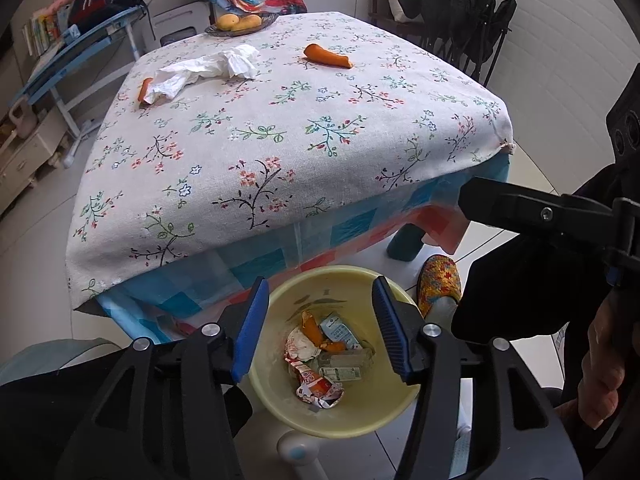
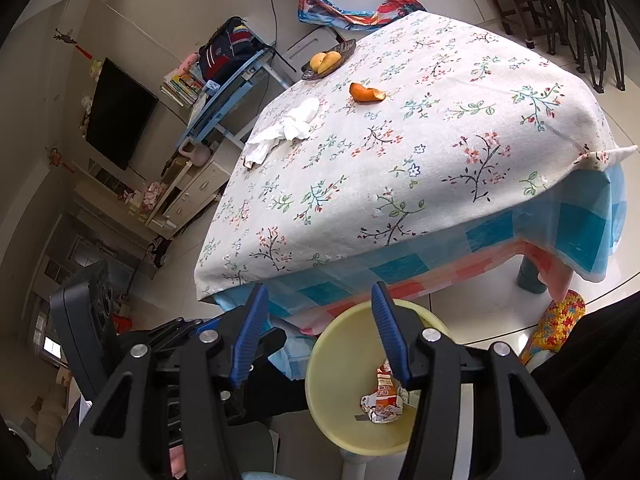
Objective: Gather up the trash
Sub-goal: 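Lower the long orange peel into the bucket and open the left tool, then move both tools back over the table toward the tissue and peels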
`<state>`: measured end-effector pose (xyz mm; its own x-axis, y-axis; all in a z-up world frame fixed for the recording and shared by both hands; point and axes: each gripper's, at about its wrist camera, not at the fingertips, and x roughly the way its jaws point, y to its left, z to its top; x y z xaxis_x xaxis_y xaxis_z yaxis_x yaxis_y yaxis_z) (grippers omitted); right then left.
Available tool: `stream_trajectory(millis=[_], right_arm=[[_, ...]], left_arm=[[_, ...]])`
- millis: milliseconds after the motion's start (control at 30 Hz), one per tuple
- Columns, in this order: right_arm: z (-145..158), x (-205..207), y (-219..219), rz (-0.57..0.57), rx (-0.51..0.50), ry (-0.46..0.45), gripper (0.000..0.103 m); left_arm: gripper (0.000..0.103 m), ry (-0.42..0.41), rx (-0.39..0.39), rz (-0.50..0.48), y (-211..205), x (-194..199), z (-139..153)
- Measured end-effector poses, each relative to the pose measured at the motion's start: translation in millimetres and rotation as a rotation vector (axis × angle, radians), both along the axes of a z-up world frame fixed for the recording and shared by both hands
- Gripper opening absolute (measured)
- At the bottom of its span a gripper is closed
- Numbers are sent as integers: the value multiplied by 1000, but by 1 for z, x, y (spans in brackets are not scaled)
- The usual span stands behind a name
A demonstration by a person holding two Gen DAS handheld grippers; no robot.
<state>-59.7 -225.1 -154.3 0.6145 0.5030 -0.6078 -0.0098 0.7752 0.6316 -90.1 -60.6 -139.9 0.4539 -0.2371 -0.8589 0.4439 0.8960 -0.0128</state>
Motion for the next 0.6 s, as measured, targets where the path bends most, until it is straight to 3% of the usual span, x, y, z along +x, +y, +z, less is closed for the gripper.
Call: stream_trajectory(millis=[300,600], right_arm=[[6,1,-2,-12,-30,-22,53],[29,26,-4,-6,-101,-86,53]], left_arm=[[53,-45,-14,56,8,4,8],[53,-97,-90,199,33,18,24]])
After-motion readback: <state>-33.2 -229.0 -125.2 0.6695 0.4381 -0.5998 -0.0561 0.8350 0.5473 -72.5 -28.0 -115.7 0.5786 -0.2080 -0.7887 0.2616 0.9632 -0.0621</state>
